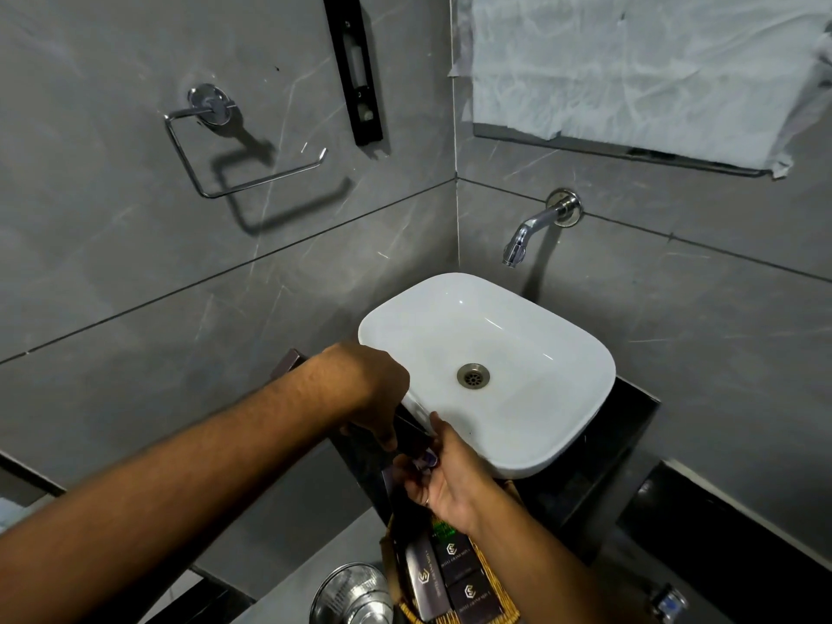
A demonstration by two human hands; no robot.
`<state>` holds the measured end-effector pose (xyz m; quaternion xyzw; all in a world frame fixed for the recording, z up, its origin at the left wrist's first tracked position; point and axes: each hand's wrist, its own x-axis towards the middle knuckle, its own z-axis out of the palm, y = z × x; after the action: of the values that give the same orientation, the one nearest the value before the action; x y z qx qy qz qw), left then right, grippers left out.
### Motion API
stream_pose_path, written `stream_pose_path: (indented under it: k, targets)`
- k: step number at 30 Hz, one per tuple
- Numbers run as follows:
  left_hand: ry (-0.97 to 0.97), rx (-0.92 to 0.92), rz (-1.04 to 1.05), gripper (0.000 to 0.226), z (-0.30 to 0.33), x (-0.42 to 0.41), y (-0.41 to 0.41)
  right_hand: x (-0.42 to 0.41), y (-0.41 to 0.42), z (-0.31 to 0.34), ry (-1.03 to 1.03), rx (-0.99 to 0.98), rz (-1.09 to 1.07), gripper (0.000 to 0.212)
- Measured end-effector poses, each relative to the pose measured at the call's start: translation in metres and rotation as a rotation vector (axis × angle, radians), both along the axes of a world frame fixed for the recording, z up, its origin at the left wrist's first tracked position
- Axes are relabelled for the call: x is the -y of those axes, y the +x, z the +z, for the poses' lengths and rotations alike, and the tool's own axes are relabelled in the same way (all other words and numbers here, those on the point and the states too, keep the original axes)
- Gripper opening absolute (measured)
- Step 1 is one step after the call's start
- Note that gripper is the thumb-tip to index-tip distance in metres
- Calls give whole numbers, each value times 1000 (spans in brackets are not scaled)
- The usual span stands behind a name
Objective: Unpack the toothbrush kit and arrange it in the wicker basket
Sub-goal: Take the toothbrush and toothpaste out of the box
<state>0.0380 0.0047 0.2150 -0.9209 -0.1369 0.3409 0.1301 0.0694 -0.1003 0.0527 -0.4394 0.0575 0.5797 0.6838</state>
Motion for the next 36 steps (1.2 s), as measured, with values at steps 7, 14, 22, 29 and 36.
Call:
stream_pose_path:
  k: [7,14,22,29,36]
  targets:
    - [-167,6,164,38,-3,-19,-9,5,12,-6,-152,131,-130,31]
    - [-207,380,222,42,-35,-61,-51,17,53,3,-364,559,-375,32]
    - [-517,933,336,75,-85,-49,-64,22,99,42,-505,1241,-410,19]
    - [-543,1080,388,77,-110,-54,-84,23,91,72,-546,1541,-231,13]
    - [-551,1304,531,53,-136,-53,-104,-6,38,72,-703,2039,502,12]
